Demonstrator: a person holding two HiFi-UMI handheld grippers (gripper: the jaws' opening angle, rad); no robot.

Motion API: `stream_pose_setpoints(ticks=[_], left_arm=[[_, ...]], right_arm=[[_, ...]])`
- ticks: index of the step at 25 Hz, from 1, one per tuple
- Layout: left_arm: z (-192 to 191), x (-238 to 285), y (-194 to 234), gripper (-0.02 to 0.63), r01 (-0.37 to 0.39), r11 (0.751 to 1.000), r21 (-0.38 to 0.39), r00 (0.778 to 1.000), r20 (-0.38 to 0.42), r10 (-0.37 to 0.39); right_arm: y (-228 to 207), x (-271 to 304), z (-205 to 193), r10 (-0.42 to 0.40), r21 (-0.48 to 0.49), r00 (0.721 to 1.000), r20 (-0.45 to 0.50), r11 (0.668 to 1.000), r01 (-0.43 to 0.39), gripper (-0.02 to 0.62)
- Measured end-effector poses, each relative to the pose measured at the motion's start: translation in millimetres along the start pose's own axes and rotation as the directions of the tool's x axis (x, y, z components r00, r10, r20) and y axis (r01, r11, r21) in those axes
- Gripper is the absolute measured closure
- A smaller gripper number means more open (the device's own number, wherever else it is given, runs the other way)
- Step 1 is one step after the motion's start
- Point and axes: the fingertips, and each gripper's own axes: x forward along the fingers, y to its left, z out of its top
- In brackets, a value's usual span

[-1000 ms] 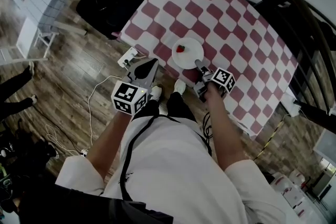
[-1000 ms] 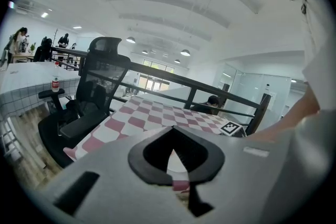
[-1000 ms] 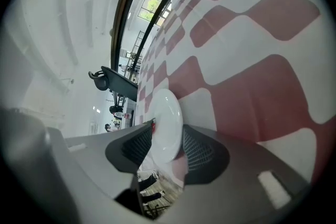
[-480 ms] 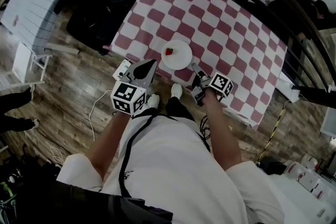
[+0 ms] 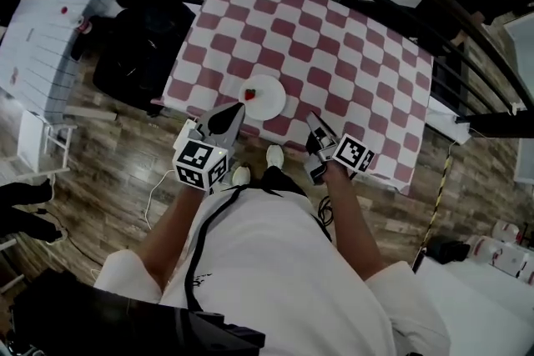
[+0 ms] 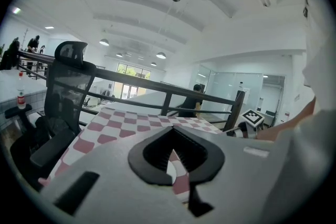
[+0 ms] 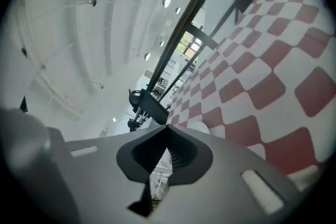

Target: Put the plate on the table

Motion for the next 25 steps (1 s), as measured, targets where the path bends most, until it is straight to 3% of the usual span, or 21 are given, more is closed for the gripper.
stream_pose_setpoints(ticks=[11,25], left_arm=[[7,-6,-5,0.6,0.027,1.0,0.008,1.0,0.005,-0.027],[1,-7,2,0.6,0.021,1.0,-0.004,1.0,-0.003,-0.021]], right_arm=[[60,-51,18,0.084,-0.227,0.99,0.11,0.972,-0.058,0.589],[62,-42,15,0.088,-0.244,0.99,0.108,0.968,-0.059,0.589]])
